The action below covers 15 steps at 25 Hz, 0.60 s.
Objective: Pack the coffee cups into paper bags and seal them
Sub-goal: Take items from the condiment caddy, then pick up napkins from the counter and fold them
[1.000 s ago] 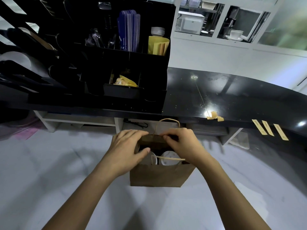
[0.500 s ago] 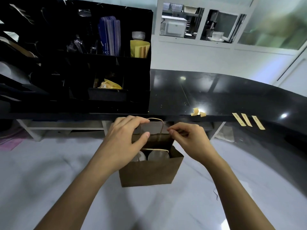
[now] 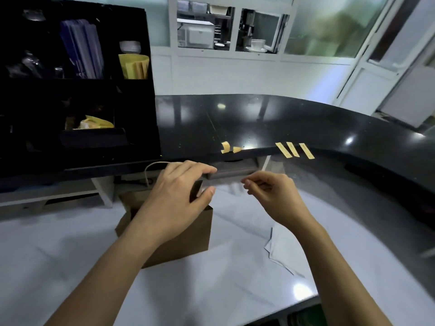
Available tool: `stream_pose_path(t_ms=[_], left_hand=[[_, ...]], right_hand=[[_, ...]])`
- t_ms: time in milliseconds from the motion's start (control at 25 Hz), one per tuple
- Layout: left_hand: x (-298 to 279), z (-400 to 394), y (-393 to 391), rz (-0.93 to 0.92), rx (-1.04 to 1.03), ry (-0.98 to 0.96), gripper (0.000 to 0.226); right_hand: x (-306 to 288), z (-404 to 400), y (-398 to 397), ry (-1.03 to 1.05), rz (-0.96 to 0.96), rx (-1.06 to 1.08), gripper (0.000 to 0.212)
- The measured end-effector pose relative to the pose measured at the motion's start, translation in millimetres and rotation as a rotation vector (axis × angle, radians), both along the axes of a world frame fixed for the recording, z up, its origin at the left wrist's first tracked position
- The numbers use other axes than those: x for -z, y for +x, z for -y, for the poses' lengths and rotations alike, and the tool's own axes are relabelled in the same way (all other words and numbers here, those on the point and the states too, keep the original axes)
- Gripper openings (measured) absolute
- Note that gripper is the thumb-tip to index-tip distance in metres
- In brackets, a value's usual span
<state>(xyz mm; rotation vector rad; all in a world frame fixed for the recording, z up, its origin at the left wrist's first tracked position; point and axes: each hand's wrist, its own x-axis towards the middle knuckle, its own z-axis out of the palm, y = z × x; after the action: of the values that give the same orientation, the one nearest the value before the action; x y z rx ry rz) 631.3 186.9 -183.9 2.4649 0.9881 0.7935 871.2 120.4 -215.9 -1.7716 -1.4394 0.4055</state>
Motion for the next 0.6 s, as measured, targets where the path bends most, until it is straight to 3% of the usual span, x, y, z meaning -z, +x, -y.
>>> stream_pose_path(t_ms=[600], left_hand=[[44.1, 36.5, 121.3, -0.038, 0.293, -0.059, 0.035]], right_hand=[[39.1, 100.4, 100.2, -0.087, -0.059, 0.304, 0.010]])
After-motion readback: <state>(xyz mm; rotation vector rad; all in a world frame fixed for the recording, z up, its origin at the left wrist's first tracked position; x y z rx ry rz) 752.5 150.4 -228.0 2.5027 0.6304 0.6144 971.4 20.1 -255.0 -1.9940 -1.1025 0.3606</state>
